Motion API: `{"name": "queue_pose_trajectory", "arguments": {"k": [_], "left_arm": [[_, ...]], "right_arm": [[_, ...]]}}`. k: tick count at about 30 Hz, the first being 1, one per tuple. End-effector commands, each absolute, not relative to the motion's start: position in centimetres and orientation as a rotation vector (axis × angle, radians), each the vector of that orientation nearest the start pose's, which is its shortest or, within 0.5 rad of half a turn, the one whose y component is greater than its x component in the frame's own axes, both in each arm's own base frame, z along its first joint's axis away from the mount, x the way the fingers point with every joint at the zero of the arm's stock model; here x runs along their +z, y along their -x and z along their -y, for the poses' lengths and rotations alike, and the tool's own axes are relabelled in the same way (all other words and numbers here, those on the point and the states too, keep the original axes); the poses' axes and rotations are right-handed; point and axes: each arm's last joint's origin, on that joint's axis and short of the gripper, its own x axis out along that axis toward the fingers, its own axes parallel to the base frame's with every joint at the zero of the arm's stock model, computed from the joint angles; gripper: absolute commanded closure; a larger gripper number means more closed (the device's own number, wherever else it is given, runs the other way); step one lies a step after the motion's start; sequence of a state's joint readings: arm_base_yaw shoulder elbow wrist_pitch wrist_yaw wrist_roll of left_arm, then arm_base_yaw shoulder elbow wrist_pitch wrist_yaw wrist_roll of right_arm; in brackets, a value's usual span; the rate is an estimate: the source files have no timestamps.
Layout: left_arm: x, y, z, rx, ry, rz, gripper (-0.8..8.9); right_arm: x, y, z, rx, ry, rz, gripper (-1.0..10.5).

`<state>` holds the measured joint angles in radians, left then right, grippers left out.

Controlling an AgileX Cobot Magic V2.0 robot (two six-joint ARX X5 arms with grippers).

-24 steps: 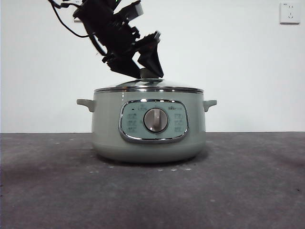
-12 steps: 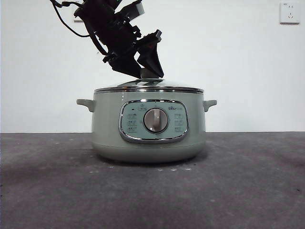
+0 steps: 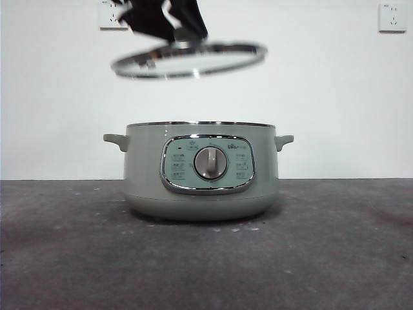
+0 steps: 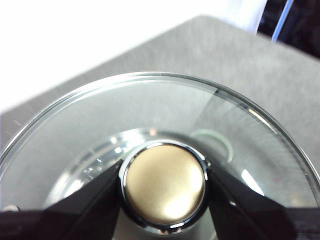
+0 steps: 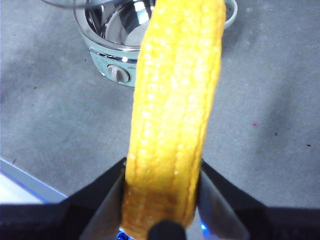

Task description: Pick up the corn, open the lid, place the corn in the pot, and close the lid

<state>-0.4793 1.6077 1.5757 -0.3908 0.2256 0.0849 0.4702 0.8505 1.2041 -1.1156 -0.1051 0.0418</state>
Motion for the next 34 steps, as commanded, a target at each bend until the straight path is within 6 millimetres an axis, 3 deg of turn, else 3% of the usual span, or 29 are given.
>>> {"name": "queue_pose_trajectory", "arguments": {"k": [1, 3, 6, 15, 24, 29, 34], "left_arm": [[41.9, -29.3, 15.1, -0.691, -0.11, -0.282, 8.22], [43.8, -27.2, 13.3, -0.647, -0.101, -0.256, 8.22], [45.0, -25.2, 11.4, -0.617, -0.101, -0.264, 8.22], [46.0, -20.5, 8.2, -0.57, -0.103, -0.28, 8.21], [42.1, -15.1, 6.3, -0.566, -0.089, -0.311, 8.22], [40.2, -12.2, 5.1, -0.539, -0.062, -0.303, 8.22], [39.9, -9.8, 4.2, -0.535, -0.051, -0.288, 8.22]], "right_arm": [[37.7, -11.9, -6.5, 0.56, 0.09, -0.758, 9.6], [37.7, -13.1, -7.3, 0.616, 0.066, -0.741, 9.6], [37.4, -14.9, -8.4, 0.666, 0.045, -0.726, 9.6], [36.7, -21.6, -11.9, 0.697, 0.068, -0.787, 9.6], [37.0, -29.7, -16.1, 0.722, 0.11, -0.864, 9.6], [35.5, -34.1, -18.6, 0.722, 0.118, -0.919, 9.6], [33.2, -37.7, -21.0, 0.725, 0.136, -0.986, 9.6]]}}
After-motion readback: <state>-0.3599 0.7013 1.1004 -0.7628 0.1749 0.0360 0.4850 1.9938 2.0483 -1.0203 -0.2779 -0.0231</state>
